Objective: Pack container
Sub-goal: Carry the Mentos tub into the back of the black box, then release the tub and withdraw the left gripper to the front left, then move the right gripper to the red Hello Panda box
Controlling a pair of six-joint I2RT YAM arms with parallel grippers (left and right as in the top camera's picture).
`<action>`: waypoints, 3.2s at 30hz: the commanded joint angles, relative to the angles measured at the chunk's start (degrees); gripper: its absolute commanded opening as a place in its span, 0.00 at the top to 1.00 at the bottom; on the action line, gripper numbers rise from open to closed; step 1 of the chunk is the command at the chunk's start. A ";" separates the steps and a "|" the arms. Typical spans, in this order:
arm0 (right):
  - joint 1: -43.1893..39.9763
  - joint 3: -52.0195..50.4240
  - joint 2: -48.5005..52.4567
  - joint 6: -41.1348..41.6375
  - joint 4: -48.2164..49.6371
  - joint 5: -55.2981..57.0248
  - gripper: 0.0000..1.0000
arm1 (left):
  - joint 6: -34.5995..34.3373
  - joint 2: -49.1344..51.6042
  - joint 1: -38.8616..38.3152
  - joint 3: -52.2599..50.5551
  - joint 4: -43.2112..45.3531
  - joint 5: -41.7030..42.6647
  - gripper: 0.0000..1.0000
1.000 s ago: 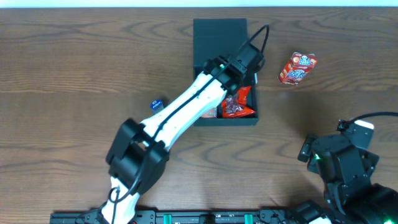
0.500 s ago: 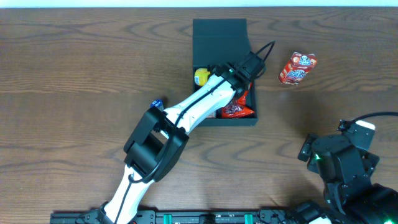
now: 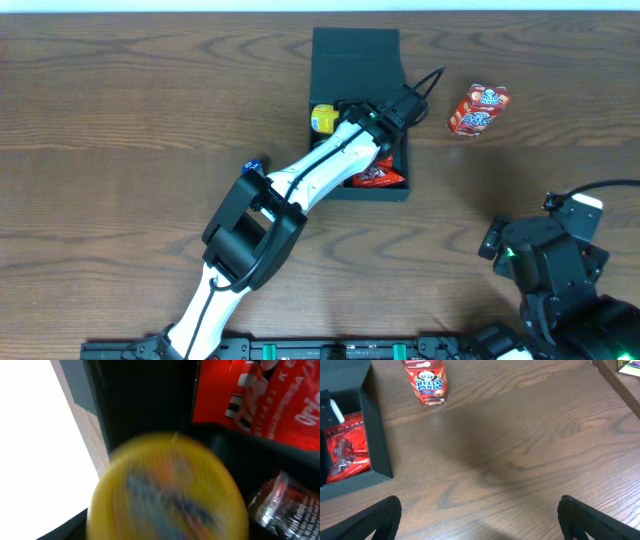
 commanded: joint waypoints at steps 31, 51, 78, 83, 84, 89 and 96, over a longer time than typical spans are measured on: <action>-0.85 -0.07 -0.26 0.81 0.42 -0.28 0.01 | -41.33 -42.80 -0.02 2.05 -21.75 2.64 0.05; -0.87 -5.57 0.26 7.10 5.53 -1.73 0.01 | -56.63 -61.57 6.78 -20.41 -28.81 13.92 0.05; -9.97 -32.79 25.77 -16.65 61.29 1.05 0.01 | -52.28 -58.82 26.03 -32.15 -12.96 29.46 0.05; -15.69 -32.79 30.14 -24.04 69.24 -8.46 0.01 | -52.28 -58.03 26.03 -32.15 -11.91 29.51 0.05; -16.46 -32.79 30.88 -25.53 70.53 -9.97 0.01 | -52.28 -58.03 26.03 -32.15 -11.61 29.49 0.05; -18.86 -32.79 34.34 -31.06 74.95 -10.54 0.01 | -51.80 -58.03 26.03 -32.15 -10.05 29.51 0.05; -23.30 -32.81 39.54 -32.09 82.01 -12.00 0.01 | -50.12 -58.03 26.03 -32.15 -10.10 29.51 0.05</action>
